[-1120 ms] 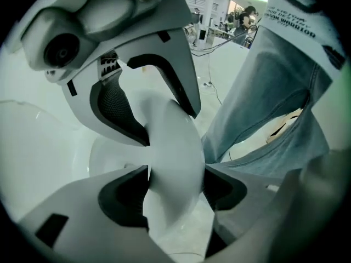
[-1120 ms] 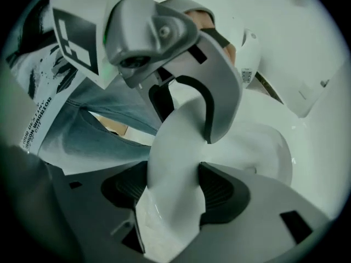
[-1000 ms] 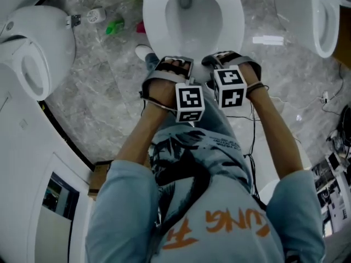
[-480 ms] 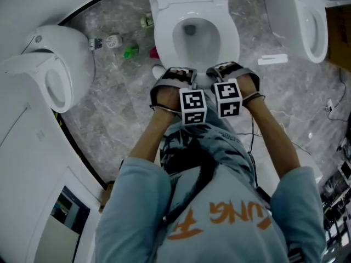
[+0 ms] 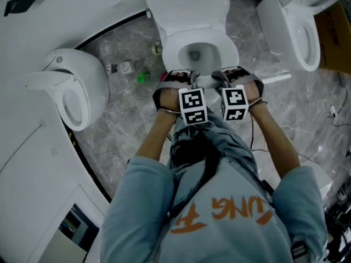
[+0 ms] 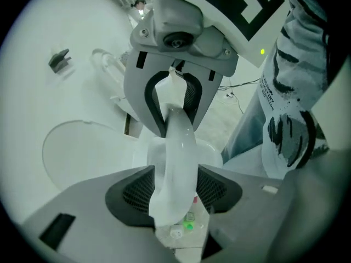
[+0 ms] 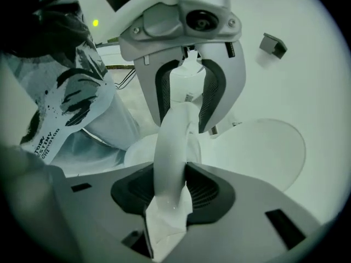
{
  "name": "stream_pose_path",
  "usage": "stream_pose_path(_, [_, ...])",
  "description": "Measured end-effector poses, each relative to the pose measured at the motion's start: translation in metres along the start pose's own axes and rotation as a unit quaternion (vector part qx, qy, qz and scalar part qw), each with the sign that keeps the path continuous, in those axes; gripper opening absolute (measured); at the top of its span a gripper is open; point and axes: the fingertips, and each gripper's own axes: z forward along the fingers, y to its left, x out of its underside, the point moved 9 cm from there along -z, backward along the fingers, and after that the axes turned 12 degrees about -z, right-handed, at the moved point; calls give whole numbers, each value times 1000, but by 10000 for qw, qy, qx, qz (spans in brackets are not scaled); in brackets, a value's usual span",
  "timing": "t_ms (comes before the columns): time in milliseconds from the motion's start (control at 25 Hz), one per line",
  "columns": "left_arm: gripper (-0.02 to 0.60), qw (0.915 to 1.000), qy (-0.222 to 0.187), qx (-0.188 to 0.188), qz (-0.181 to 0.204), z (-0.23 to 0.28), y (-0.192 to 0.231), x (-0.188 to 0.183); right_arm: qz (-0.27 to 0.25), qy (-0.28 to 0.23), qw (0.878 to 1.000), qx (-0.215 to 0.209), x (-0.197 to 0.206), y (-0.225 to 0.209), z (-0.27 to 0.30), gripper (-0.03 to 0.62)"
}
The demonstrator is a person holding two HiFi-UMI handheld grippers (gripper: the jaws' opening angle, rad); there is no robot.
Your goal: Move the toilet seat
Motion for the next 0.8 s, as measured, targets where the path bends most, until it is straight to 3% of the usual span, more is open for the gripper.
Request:
stream_pose_path(440, [214, 9954, -692, -652, -135, -43, 78, -8, 259, 213, 9947, 975, 12, -76, -35, 103])
stream_pose_path(640, [125, 9885, -1040, -1087, -118, -56, 115, -11, 468, 457, 9867, 1488, 19, -121, -51, 100])
stream_pose_path(800, [106, 9836, -1186, -1359, -47, -61, 149, -13, 748, 605, 9768, 1915, 23, -153, -61, 103])
